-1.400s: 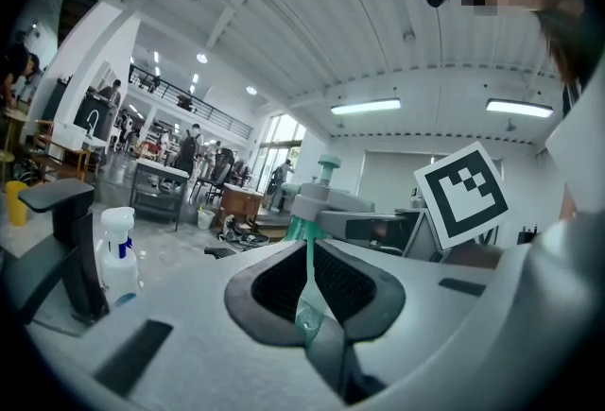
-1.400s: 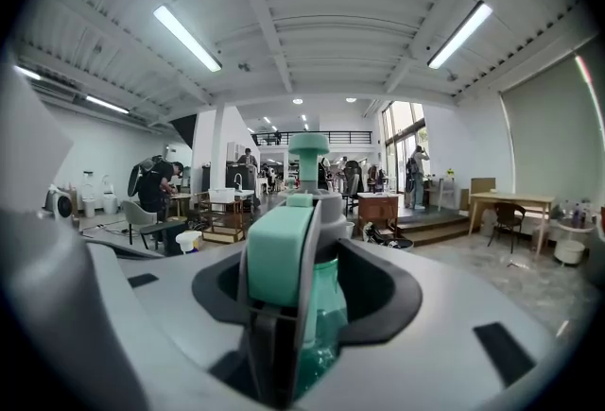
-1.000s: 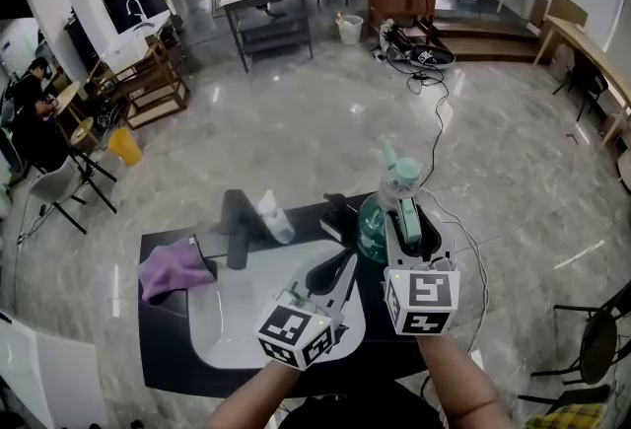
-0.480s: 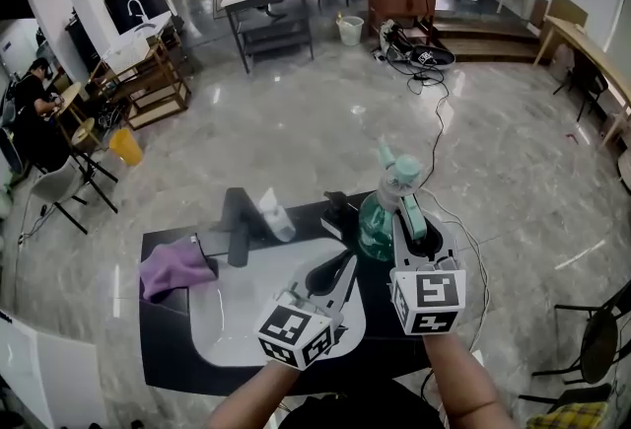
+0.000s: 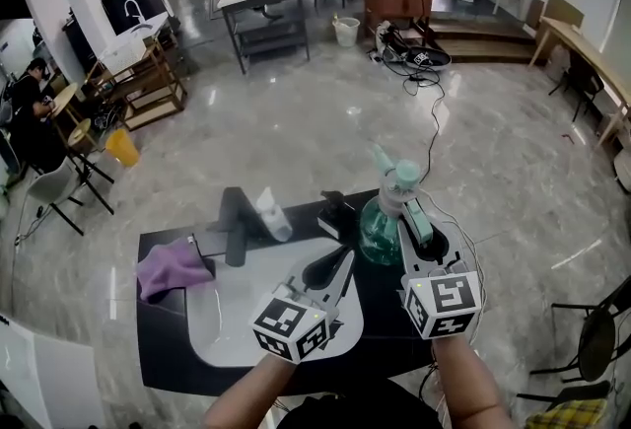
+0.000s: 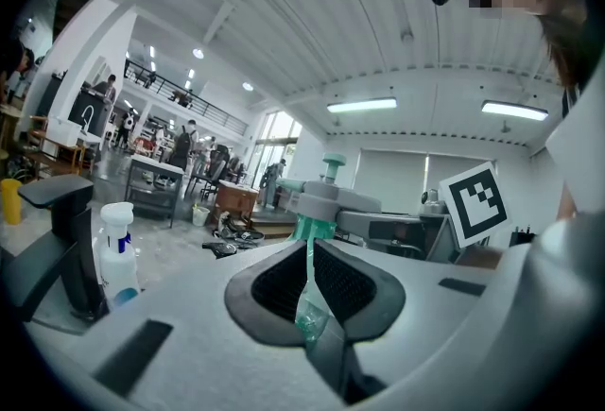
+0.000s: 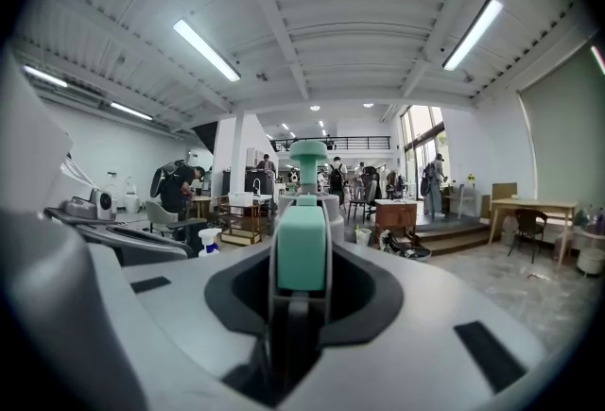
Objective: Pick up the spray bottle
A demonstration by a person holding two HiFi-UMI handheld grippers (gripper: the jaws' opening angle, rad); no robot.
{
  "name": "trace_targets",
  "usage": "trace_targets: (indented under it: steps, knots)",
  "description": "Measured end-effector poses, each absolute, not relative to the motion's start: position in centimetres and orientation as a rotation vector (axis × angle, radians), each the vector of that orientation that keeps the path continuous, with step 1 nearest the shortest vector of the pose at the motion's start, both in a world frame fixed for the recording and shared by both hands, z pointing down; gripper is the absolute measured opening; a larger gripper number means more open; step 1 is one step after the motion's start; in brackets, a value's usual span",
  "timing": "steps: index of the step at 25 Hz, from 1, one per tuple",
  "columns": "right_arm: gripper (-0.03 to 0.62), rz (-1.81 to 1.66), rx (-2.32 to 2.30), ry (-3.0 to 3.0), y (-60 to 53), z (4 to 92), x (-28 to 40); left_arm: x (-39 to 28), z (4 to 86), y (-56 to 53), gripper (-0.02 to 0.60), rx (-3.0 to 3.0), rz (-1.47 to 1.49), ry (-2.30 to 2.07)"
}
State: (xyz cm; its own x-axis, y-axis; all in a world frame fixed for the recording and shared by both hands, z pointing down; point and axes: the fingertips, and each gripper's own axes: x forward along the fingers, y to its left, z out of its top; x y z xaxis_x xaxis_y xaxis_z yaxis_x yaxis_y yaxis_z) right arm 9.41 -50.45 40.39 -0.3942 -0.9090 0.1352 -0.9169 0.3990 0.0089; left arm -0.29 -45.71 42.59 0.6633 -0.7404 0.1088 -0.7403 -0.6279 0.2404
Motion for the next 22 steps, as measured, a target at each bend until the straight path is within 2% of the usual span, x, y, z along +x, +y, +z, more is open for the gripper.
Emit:
trace_targets:
  steps: [11, 22]
  knots:
    - [0.084, 0.177, 1.550, -2.680, -48.5, 39.9, 10.0, -0.2, 41.9, -47.2, 0.008, 2.592, -0.076, -1.080]
    - [0.084, 0.147, 1.217, -2.872, -44.6, 38.7, 7.6, -1.2, 39.9, -49.0, 0.008, 2.548, -0.214, -1.058]
